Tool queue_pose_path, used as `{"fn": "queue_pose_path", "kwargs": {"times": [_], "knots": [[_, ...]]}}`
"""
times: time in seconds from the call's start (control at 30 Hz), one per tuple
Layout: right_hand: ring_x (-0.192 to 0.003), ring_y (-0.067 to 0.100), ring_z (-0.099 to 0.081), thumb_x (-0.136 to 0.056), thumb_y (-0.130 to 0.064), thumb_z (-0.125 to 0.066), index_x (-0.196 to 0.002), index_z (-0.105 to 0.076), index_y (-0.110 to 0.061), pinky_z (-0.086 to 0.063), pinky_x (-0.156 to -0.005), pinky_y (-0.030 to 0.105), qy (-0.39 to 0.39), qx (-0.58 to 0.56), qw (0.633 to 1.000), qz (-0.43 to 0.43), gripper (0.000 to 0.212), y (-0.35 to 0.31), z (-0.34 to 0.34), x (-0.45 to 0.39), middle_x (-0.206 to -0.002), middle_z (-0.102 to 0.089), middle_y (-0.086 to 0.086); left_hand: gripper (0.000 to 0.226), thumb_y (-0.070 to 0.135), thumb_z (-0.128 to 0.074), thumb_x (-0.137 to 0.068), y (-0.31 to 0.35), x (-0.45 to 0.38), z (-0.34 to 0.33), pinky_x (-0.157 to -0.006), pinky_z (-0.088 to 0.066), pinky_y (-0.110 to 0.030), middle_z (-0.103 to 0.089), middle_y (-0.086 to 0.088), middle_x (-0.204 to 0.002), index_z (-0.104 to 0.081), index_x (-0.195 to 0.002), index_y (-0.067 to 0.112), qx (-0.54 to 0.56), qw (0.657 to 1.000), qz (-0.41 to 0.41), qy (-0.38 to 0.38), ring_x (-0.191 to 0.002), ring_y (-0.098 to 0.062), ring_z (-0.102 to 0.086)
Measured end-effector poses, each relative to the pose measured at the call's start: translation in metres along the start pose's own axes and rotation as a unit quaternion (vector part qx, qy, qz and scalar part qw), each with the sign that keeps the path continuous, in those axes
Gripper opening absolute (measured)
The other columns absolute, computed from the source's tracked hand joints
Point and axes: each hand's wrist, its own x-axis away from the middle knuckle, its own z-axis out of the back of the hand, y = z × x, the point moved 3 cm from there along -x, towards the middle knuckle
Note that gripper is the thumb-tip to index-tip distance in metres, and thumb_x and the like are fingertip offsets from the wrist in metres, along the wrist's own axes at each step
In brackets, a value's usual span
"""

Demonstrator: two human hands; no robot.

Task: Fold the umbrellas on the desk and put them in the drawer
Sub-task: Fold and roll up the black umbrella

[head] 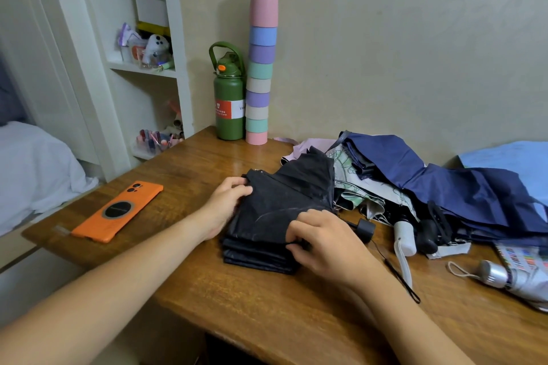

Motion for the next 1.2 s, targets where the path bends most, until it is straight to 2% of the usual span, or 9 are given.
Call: {"fn": "queue_pose_path", "kwargs": {"times": [0.1,0.4,0.5,0.57,0.63,0.7,0.87,1.07,1.2], "knots": [[-0.082,0.007,-0.054,-0.088,-0.031,-0.070,-0.086,-0.065,-0.028,-0.052,-0.071,0.031,-0.041,-0.039,0.998,0.004,0.006,0.001,-0.002,0.001,-0.087,-0.058,-0.013,0.056,0.045,-0.083,-0.083,0.001,0.001,-0.004,-0.095,-0.056,-0.037,-0.071,-0.003,-0.116,-0.056,-0.125,0.020,-0.051,0.998,0.003,0.027,-0.107,-0.018,-0.068],[-0.080,0.006,-0.062,-0.088,-0.031,-0.078,-0.088,-0.076,-0.027,-0.055,-0.070,0.035,-0.100,-0.138,0.985,-0.025,0.005,0.009,-0.012,0.004,-0.088,-0.064,-0.011,0.048,0.008,-0.080,-0.084,0.023,-0.004,-0.021,-0.067,-0.045,-0.031,-0.061,-0.007,-0.117,-0.050,-0.122,0.010,-0.150,0.980,0.016,0.130,-0.098,-0.022,-0.061],[-0.079,0.007,-0.062,-0.087,-0.029,-0.079,-0.088,-0.078,-0.025,-0.055,-0.072,0.035,-0.102,-0.160,0.981,-0.038,0.004,0.010,-0.012,0.004,-0.089,-0.064,-0.010,0.056,0.009,-0.079,-0.084,0.040,0.012,-0.034,-0.078,-0.044,-0.035,-0.054,-0.010,-0.125,-0.042,-0.126,0.008,-0.353,0.910,-0.054,0.212,-0.111,-0.031,-0.057],[-0.079,0.007,-0.062,-0.087,-0.029,-0.079,-0.088,-0.078,-0.025,-0.054,-0.073,0.034,-0.100,-0.170,0.980,-0.040,0.004,0.010,-0.012,0.004,-0.090,-0.064,-0.009,0.044,0.012,-0.075,-0.085,0.050,0.027,-0.046,-0.084,-0.046,-0.038,-0.054,-0.011,-0.122,-0.047,-0.120,0.010,-0.495,0.804,-0.211,0.252,-0.111,-0.031,-0.053],[-0.079,0.008,-0.063,-0.088,-0.030,-0.078,-0.088,-0.079,-0.024,-0.054,-0.074,0.032,-0.100,-0.177,0.978,-0.042,0.006,0.010,-0.011,0.005,-0.090,-0.065,-0.008,0.022,0.016,-0.068,-0.087,0.047,0.040,-0.060,-0.086,-0.049,-0.044,-0.055,-0.006,-0.108,-0.054,-0.104,0.015,-0.544,0.717,-0.397,0.181,-0.102,-0.027,-0.052],[-0.077,0.009,-0.062,-0.090,-0.034,-0.075,-0.086,-0.079,-0.022,-0.053,-0.074,0.028,-0.095,-0.187,0.976,-0.053,0.013,0.010,-0.010,0.005,-0.089,-0.065,-0.008,0.012,0.017,-0.066,-0.089,0.029,0.042,-0.067,-0.090,-0.051,-0.050,-0.060,-0.003,-0.110,-0.060,-0.099,0.017,-0.544,0.691,-0.474,0.031,-0.107,-0.025,-0.055],[-0.077,0.008,-0.062,-0.094,-0.046,-0.066,-0.079,-0.078,-0.017,-0.048,-0.073,0.021,-0.092,-0.212,0.970,-0.069,0.035,0.011,-0.008,0.007,-0.088,-0.067,-0.005,0.045,0.034,-0.051,-0.106,-0.017,0.035,-0.053,-0.129,-0.014,-0.038,-0.025,0.005,-0.169,-0.048,-0.151,0.028,-0.549,0.716,-0.406,-0.145,-0.158,-0.010,-0.009],[-0.086,0.004,-0.064,-0.095,-0.049,-0.066,-0.084,-0.081,-0.018,-0.047,-0.080,0.017,-0.144,-0.235,0.957,-0.090,0.037,0.015,-0.003,0.006,-0.098,-0.069,-0.010,0.062,0.056,-0.019,-0.105,-0.028,0.039,-0.052,-0.125,0.015,-0.048,0.027,0.013,-0.168,0.004,-0.161,0.047,-0.659,0.645,-0.344,-0.178,-0.151,-0.008,0.031],[-0.083,0.007,-0.061,-0.099,-0.044,-0.057,-0.090,-0.077,-0.022,-0.052,-0.078,0.031,-0.039,-0.169,0.978,-0.120,0.031,0.023,0.000,0.002,-0.091,-0.065,-0.009,0.067,0.064,-0.024,-0.105,-0.028,0.038,-0.052,-0.126,0.013,-0.052,0.036,0.011,-0.164,0.012,-0.160,0.046,-0.673,0.634,-0.323,-0.202,-0.149,-0.009,0.037]]}}
